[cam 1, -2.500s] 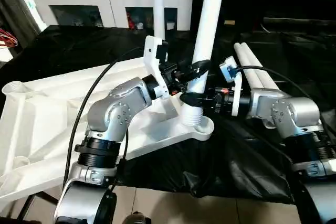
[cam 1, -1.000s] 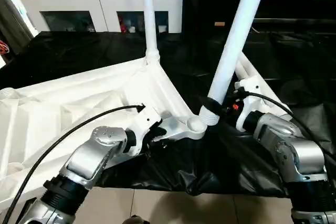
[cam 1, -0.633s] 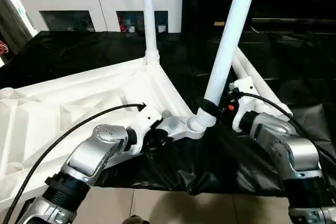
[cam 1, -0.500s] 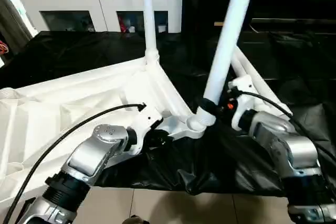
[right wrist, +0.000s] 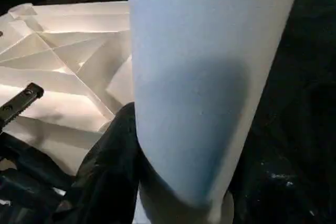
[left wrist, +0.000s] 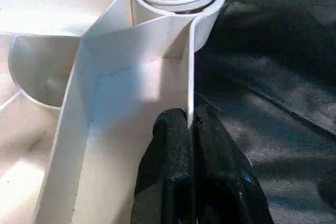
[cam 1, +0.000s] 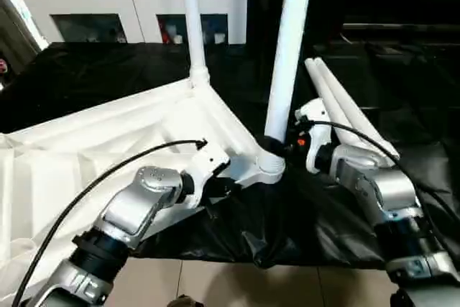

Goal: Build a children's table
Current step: Insert table leg to table base

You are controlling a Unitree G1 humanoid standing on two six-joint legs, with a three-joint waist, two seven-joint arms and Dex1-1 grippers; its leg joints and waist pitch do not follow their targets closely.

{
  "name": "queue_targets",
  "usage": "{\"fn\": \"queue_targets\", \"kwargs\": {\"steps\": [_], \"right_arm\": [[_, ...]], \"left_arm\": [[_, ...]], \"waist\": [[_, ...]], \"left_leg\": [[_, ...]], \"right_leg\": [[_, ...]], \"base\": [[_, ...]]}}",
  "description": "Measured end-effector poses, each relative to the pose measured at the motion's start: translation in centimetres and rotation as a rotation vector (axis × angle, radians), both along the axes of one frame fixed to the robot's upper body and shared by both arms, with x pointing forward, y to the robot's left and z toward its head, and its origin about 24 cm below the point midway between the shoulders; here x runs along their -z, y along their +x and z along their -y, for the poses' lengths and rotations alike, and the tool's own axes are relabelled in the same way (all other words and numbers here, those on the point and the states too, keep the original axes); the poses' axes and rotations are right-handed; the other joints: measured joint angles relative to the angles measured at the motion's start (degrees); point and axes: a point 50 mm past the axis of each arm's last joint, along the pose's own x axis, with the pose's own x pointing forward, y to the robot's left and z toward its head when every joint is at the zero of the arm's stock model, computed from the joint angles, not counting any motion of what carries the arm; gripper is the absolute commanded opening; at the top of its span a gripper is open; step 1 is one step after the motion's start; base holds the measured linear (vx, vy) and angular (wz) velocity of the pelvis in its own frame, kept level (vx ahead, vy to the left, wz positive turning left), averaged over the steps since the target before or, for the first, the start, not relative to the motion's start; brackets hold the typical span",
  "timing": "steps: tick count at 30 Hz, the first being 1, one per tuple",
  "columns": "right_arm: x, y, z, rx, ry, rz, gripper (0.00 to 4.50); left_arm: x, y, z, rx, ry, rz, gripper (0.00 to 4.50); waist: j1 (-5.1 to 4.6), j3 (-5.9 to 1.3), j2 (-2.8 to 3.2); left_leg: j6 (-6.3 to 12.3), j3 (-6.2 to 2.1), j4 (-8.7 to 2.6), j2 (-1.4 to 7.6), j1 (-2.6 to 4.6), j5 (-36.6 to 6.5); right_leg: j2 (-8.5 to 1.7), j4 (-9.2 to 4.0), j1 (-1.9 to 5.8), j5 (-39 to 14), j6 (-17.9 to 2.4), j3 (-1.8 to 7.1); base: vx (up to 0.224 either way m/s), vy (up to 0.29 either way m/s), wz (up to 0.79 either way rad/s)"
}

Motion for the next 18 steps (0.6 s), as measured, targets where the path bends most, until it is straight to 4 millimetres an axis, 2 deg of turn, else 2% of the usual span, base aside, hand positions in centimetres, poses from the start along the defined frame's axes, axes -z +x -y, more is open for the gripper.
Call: {"fn": "queue_targets", "kwargs": {"steps": [10,16,17,18], "right_arm": [[0.5,1.1,-0.6,-0.024,0.008,-0.002,1.89],[0.7,1.2,-0.7,-0.028,0.013,0.006,1.89],[0.7,1.2,-0.7,-0.028,0.013,0.006,1.89],[0.7,1.2,-0.7,-0.030,0.012,0.007,1.89]], "left_arm": [[0.2,0.3,-0.2,-0.019,-0.003,-0.001,0.00],[0.3,0.3,-0.2,-0.018,0.000,0.016,0.00],[0.3,0.3,-0.2,-0.019,-0.001,0.017,0.45],[0.3,0.3,-0.2,-0.019,-0.002,0.016,0.57]], "waist": [[-0.57,-0.05,-0.32],[-0.58,-0.06,-0.34],[-0.57,-0.06,-0.35],[-0.59,-0.05,-0.35]], "left_leg": [[0.00,0.01,0.00,0.00,0.12,0.00],[0.00,0.01,-0.05,0.01,0.16,0.00],[0.00,0.01,-0.05,0.01,0.16,0.00],[0.00,0.01,-0.05,0.01,0.17,0.00]], "right_leg": [[0.00,0.04,0.04,-0.02,0.07,0.00],[0.00,0.05,0.04,-0.02,0.07,0.00],[0.00,0.06,0.04,-0.02,0.07,0.00],[0.00,0.06,0.04,-0.02,0.07,0.00]], "base": [[0.000,0.000,0.00],[0.000,0.000,0.00],[0.000,0.000,0.00],[0.000,0.000,0.00]]}}
